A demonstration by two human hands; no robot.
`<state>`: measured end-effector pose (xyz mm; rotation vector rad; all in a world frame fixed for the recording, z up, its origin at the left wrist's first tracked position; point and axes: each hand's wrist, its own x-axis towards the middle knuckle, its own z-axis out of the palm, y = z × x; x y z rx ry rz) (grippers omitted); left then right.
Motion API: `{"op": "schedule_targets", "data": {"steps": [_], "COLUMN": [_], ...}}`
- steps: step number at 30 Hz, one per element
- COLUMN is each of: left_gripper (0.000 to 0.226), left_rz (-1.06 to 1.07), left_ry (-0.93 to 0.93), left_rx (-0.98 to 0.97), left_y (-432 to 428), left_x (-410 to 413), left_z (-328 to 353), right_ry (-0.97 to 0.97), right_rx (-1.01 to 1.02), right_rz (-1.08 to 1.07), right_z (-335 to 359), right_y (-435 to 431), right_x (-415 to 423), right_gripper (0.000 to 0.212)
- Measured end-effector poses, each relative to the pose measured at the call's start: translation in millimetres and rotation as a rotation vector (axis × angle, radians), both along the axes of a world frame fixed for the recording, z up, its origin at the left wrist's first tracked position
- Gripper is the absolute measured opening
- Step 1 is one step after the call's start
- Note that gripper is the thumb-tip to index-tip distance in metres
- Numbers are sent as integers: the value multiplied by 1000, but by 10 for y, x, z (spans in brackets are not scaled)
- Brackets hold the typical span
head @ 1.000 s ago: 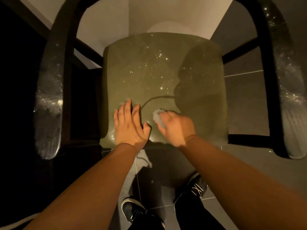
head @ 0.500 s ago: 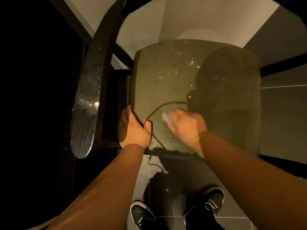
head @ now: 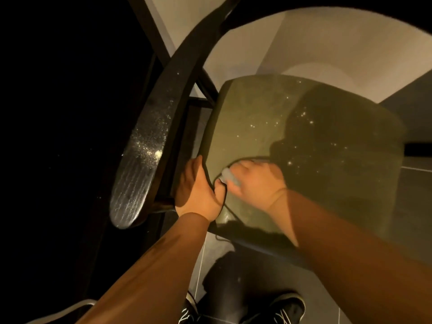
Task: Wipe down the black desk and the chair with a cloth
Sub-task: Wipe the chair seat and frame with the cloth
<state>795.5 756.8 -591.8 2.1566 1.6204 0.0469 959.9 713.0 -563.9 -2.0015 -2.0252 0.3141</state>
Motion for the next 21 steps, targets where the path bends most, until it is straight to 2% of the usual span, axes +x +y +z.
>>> {"op": "schedule_targets", "data": {"steps": [2,4,7,9,12,15,18,20,21], "left_gripper": [79,80,79,77,76,76,79,81,81], "left_rz": [9,12,16,18,18,11,18,29,31], "left_ry": [-3,-21,-47,-58,-75,-65,-47,-44,-47], "left_rx": [9,33,60,59,72,71,54,48,48], "left_y": [-3,-20,-21,-26,-24,-5,-1,-12,-11], "left_x": [-2,-3,17,25,22,18,21,21,28], "left_z": [-2,-4,1,9,-14,-16,2,-4,-4], "right_ry": [53,67,24,-2,36,-93,-124,-180,-179], "right_rx": [-60,-143,-41,64,-46,-22,-162,-136,-120], "right_rz": [-46,-161,-216,-98,76,179,-6,-176,-185], "right_z": [-78,-64,17,45,-11,-13,1,13,5], "right_y": [267,511,609,486,322,591,1019,1138,1111], "right_x": [56,189,204,16,-111,64,269,420,453], "right_gripper": [42,37,26,12,27,21,35,37,37]}}
